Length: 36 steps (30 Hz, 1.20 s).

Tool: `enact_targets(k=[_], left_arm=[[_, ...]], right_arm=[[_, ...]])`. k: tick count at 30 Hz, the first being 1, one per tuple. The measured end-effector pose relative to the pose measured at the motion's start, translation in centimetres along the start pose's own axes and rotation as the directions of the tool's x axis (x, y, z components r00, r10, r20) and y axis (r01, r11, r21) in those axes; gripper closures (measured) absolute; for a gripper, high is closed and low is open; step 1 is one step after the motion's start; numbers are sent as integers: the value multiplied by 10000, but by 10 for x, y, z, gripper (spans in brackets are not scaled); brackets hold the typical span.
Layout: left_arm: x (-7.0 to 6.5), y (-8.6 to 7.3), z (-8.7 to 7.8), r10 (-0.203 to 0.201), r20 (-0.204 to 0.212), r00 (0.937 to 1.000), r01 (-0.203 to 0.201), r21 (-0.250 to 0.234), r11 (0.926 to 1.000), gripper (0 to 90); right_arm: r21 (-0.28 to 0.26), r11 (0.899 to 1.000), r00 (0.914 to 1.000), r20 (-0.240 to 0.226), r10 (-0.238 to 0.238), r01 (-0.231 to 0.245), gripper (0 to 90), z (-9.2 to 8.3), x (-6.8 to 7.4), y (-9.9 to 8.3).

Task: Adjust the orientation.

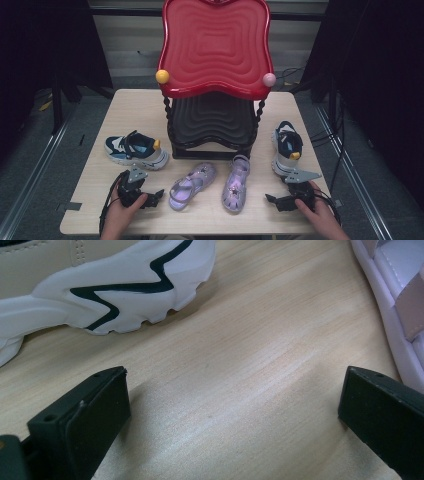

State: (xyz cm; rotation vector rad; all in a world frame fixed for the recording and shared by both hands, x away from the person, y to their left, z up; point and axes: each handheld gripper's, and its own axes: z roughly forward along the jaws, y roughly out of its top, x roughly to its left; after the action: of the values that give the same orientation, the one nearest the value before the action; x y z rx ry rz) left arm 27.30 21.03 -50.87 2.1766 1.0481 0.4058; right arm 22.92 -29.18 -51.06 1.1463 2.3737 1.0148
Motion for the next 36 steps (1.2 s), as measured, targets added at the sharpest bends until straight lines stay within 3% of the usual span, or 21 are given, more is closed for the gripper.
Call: enact_targets(k=[20, 26, 28, 30, 31, 32, 36], left_arm=[[0, 0, 0, -30, -18, 10000, 30, 3, 10000, 0], [-2, 0, -2, -366, -42, 9993, 366, -38, 9993, 2], [-2, 0, -3, -393, 14, 9992, 393, -146, 9991, 41], [-1, 0, -5, -192, 5, 9998, 192, -284, 9994, 150], [-1, 0, -6, -277, 51, 9996, 279, -317, 9991, 197], [-2, 0, -6, -302, 220, 9993, 310, -329, 9990, 147], [-4, 3, -8, -116, 375, 9992, 129, -351, 9993, 154]], right_arm=[[-1, 10000, 10000, -6, 7, -7, 94, 0, 0, 0], [0, 10000, 10000, -6, 7, -7, 94, 0, 0, 0], [-2, 10000, 10000, -5, 0, 0, 94, 0, 0, 0], [-2, 10000, 10000, -7, -2, 2, 94, 0, 0, 0], [1, 10000, 10000, -7, 1, -1, 94, 0, 0, 0], [0, 10000, 10000, -6, 0, 0, 94, 0, 0, 0], [-13, 10000, 10000, -8, -15, 15, 95, 0, 0, 0]])
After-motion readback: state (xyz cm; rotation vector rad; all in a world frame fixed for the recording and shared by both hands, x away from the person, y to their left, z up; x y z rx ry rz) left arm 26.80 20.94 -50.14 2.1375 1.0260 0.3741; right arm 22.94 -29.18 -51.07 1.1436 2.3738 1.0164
